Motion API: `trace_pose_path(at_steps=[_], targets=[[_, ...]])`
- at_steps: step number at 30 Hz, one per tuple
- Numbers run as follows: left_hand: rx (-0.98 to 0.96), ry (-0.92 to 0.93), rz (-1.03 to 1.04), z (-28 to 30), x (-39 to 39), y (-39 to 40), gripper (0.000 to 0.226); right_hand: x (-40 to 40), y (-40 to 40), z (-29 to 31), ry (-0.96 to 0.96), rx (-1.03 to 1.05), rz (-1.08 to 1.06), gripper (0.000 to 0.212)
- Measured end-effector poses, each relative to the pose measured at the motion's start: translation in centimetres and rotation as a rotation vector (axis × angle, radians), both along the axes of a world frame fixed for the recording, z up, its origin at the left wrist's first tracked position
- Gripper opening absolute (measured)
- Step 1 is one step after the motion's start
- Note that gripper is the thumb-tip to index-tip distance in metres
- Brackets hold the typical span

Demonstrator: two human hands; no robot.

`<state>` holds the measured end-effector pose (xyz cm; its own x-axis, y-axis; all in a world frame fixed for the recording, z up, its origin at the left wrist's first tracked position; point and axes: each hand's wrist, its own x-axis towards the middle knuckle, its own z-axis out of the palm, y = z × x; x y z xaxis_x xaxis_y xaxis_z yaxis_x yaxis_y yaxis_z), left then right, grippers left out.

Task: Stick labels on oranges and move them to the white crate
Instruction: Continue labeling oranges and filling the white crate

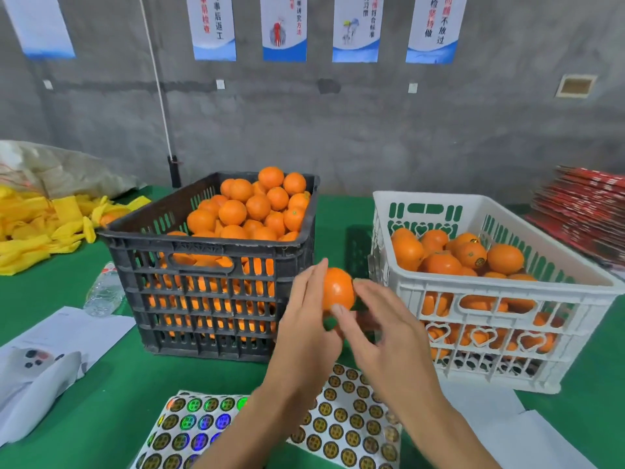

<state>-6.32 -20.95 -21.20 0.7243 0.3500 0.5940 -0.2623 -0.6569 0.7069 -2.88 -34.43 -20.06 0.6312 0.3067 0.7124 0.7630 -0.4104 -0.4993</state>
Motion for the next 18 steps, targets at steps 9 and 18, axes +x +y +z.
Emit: trace_pose_path(at_steps=[9,18], targets=[[0.474,0.097,-0.051,12.2,8.1,5.3,0.058,8.5,-0.3,10.0,0.015,-0.132,-0.385,0.052],[0.499,1.004,0.457,13.7,9.8,20.2,0.072,10.3,1.2,6.5,-0.161,-0.105,-0.173,0.026]])
